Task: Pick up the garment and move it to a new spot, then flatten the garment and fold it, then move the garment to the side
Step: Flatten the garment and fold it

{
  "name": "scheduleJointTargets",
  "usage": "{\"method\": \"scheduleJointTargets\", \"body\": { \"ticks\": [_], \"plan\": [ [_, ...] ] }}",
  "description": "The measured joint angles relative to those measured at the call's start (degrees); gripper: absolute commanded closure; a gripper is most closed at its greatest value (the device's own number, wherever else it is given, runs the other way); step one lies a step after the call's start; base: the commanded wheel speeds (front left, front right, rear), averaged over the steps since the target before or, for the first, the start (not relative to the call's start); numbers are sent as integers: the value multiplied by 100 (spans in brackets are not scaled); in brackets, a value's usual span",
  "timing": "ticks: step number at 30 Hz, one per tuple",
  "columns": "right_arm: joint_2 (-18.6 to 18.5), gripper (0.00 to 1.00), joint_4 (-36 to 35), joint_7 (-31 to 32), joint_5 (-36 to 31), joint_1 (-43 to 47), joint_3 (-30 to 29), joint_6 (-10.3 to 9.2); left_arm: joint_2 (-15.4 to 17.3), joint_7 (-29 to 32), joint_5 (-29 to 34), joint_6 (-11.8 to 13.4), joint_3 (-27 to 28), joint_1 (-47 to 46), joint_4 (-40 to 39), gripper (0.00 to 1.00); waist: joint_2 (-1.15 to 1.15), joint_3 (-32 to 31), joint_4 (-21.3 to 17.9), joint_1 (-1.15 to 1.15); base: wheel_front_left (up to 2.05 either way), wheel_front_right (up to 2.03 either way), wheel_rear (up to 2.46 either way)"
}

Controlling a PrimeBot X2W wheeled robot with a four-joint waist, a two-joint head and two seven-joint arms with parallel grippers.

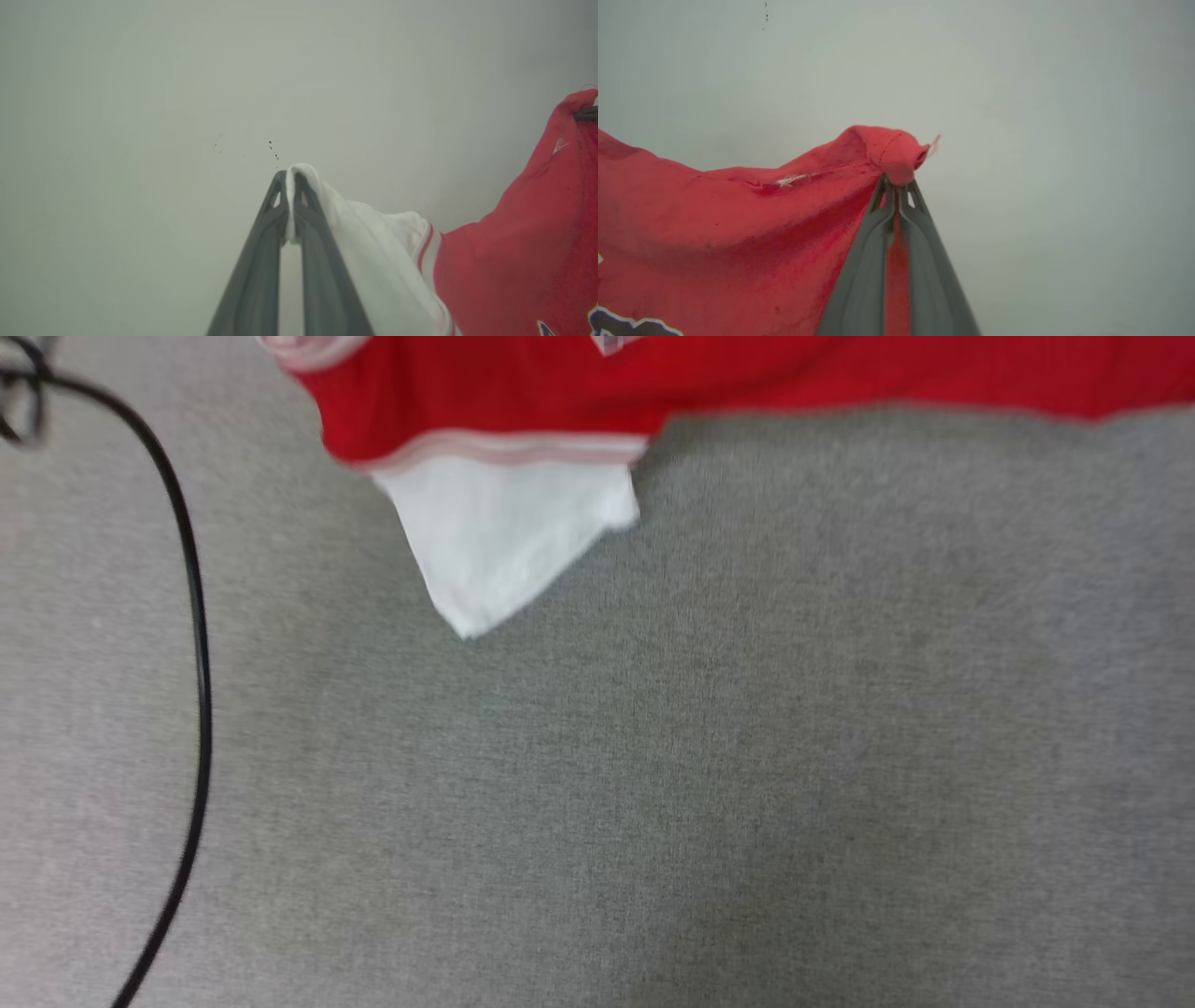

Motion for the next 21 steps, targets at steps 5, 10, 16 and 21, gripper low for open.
{"method": "scheduleJointTargets", "body": {
  "ticks": [5, 10, 16, 21],
  "plan": [
    [209, 100, 792, -289, -243, -1061, 129, 0, 45, -226, -154, -14, -357, -1079, 638, 100, 0, 493, -22, 1, 0, 0, 0],
    [316, 100, 1461, -582, -399, -1880, 318, 0, 98, -469, -275, -15, -610, -1957, 1151, 100, 0, 753, -71, 1, 0, 0, 0],
    [446, 100, 2272, -968, -464, -2613, 481, 0, 176, -710, -396, -15, -851, -2445, 1733, 100, 0, 816, -109, 0, 0, 0, 0],
    [571, 100, 2877, -1318, -269, -2637, 658, 0, 185, -922, -560, -16, -1202, -2300, 2062, 100, 0, 877, -110, 0, 0, 0, 0]
  ]
}}
